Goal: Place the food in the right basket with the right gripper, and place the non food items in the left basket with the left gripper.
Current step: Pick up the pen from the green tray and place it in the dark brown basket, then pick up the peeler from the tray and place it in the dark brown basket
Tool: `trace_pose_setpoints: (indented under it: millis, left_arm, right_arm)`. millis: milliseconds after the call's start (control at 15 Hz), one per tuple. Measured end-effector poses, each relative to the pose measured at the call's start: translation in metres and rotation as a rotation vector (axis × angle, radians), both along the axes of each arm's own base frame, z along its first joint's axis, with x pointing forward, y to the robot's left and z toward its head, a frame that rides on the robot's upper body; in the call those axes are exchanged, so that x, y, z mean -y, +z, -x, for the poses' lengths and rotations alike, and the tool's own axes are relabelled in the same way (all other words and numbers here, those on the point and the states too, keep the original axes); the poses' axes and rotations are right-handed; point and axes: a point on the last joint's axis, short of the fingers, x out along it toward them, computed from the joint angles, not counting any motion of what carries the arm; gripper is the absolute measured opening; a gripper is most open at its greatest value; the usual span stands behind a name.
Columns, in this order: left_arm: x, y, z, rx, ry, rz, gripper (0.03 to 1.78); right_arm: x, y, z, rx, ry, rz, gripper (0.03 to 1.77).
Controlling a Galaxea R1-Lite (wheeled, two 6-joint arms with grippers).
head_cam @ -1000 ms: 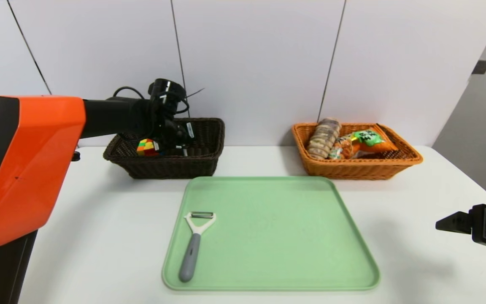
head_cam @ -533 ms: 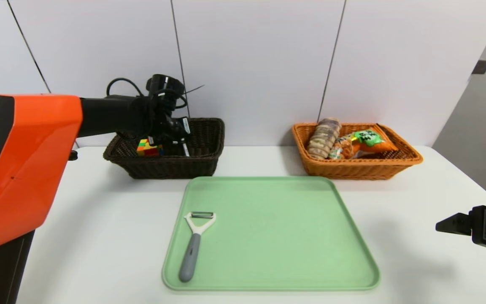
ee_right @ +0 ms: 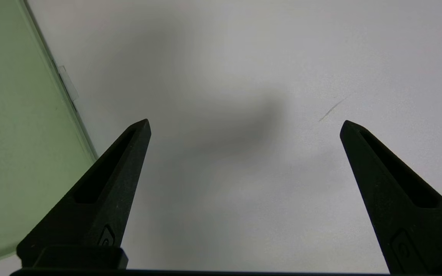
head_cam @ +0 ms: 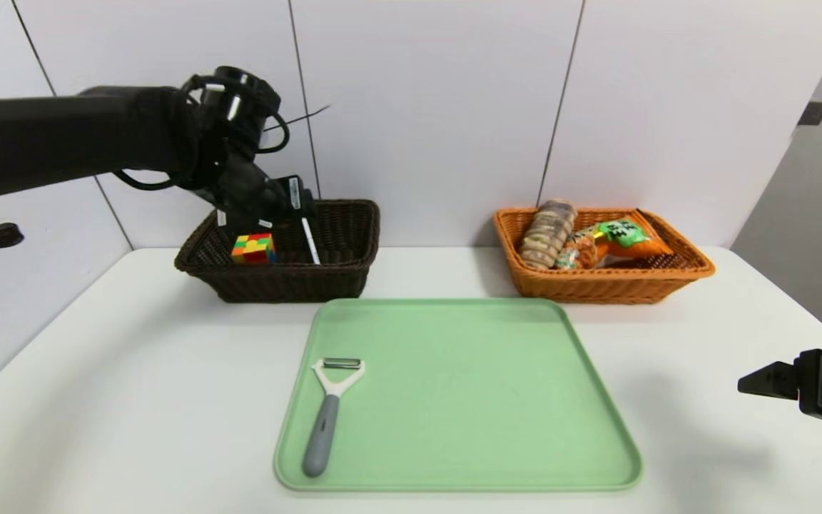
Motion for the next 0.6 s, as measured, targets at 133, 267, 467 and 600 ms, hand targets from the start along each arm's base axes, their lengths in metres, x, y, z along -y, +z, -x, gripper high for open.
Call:
trace_pose_setpoints:
  millis: [133,267,467,600]
  left_arm:
    - [0.000,0.013,0.031,-0.095,-0.036,-0.031,1.56]
    - [0.007,0.022,0.066,-0.208,-0.077,-0.056,1.59]
    - [0.017,0.027,0.102,-0.315,-0.096,-0.057,1.63]
    - [0.030,0.024,0.115,-0.342,-0.095,-0.034,1.65]
  right_arm:
    - [0.000,0.000,0.000,-0.001,-0.001,-0.001,1.71]
    - [0.000,0.000,0.000,-0.002,0.002,-0.001,1.71]
    - [0.000,0.000,0.000,-0.002,0.004,0.000,1.71]
    - [-0.001,0.000,0.000,-0.002,0.005,-0.001,1.71]
